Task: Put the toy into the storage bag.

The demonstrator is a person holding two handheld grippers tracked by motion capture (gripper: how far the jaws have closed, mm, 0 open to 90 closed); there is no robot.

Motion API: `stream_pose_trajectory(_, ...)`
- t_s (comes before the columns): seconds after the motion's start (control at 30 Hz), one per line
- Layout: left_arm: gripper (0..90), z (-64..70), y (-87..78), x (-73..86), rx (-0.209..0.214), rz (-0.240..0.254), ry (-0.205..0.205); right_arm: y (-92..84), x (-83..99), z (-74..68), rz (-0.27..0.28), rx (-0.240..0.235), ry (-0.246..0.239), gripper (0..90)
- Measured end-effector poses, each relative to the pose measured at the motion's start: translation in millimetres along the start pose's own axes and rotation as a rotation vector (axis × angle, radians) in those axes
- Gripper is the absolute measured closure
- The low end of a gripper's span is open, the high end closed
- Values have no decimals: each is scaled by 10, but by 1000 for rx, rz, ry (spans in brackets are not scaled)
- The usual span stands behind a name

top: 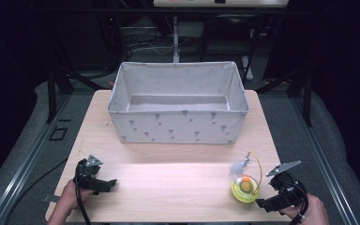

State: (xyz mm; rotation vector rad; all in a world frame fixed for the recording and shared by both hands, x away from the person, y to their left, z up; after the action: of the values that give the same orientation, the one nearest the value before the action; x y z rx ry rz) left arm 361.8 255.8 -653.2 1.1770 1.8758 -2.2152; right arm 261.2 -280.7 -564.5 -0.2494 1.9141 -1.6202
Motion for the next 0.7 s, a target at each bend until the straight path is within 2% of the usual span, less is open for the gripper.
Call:
stream_pose_trajectory(0.03,0,-1,1,-2,0,1,2,-12,5,7,-15,8,-12,136)
stream_pose_trajectory(0.43,0,1,0,1,-1,2,0,-188,-109,-53,-11,30,-27,131)
stream_pose_trajectory(0.5,0,1,-1,2,-2,0,0,-262,-142,-45,-31,50,-43,115)
stream_pose_trajectory(0.53,0,1,-1,2,-2,0,0,-262,-142,-45,-31,50,-43,115)
stream_pose_trajectory(0.6,0,2,0,0,-2,1,-3,-298,-202,-82,-32,33,-41,57)
stream_pose_trajectory(0.7,0,3,0,1,-1,1,-1,-321,-252,-87,-45,39,-57,57)
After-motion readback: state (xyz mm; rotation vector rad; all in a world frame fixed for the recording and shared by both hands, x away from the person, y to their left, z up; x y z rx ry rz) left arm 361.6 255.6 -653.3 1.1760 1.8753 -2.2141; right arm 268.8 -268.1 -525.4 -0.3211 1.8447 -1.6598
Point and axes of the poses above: each handheld gripper's, and its own axes: y roughly forward along the jaws, x roughly out of its underside, z roughly to its right, the point moved 9 cm from there along y, roughly forward along the jaws, and after that the axes turned 3 degrees about -z, right-handed, at the moved point
